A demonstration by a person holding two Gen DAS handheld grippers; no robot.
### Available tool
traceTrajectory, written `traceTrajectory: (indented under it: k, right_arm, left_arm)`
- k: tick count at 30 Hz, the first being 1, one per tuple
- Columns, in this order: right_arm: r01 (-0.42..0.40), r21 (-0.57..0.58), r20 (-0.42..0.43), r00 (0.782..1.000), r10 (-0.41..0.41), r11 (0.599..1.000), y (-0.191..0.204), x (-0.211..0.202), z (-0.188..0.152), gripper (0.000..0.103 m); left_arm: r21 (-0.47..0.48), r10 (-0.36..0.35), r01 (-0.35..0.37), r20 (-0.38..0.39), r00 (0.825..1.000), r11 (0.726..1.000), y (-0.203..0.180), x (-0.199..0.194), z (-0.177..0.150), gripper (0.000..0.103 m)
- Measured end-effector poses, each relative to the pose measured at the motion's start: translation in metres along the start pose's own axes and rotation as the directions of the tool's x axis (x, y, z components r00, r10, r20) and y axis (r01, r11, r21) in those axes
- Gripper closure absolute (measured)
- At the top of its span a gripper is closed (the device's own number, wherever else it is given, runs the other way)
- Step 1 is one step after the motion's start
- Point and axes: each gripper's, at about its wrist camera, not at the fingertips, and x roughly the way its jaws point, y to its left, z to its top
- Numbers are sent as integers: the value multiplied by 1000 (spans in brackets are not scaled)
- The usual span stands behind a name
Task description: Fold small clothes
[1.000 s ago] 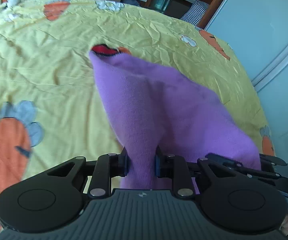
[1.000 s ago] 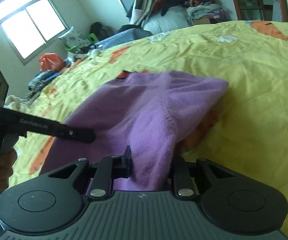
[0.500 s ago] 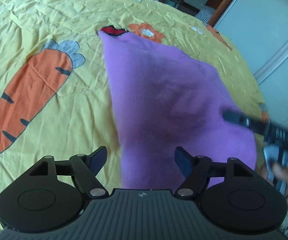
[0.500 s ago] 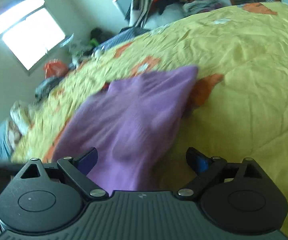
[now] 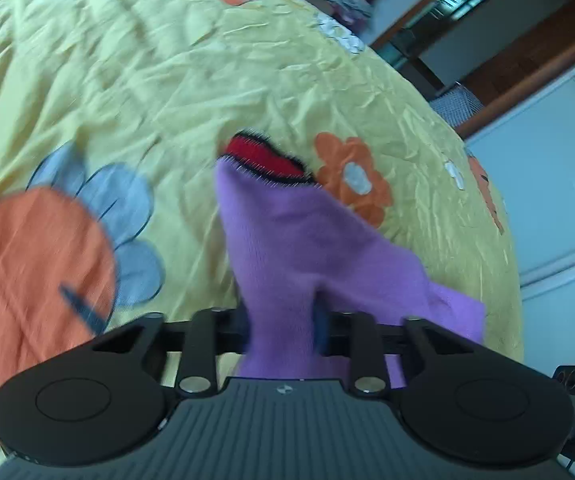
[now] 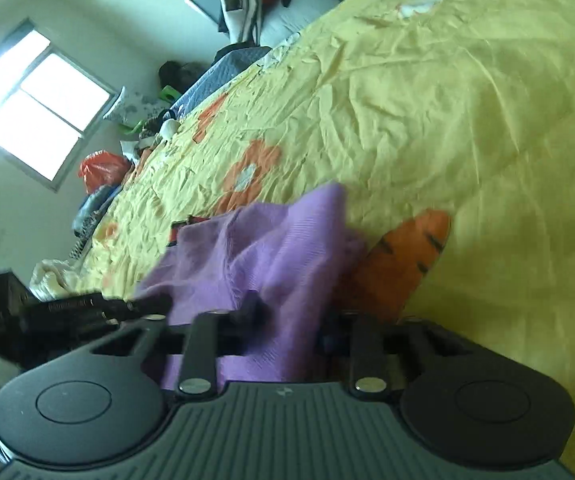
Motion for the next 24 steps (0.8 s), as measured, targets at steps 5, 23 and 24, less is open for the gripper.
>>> traceTrajectory:
  k: [5,23,24]
  right_arm:
    - [12,-152,127,992,8,988,26,-16,-2,86]
    - [237,-370,122,971,-206,898,63,-61,-107,70]
    - [244,-380,128,969,-210,892,64,-65,-118,75]
  left_arm:
    - [252,37,-83,183,983,964,-33,-17,-10,88]
    - [204,86,-103,87,992,974,1,-86,-127,43]
    - [218,97,-112,79,992,970,0,-85,-141,44]
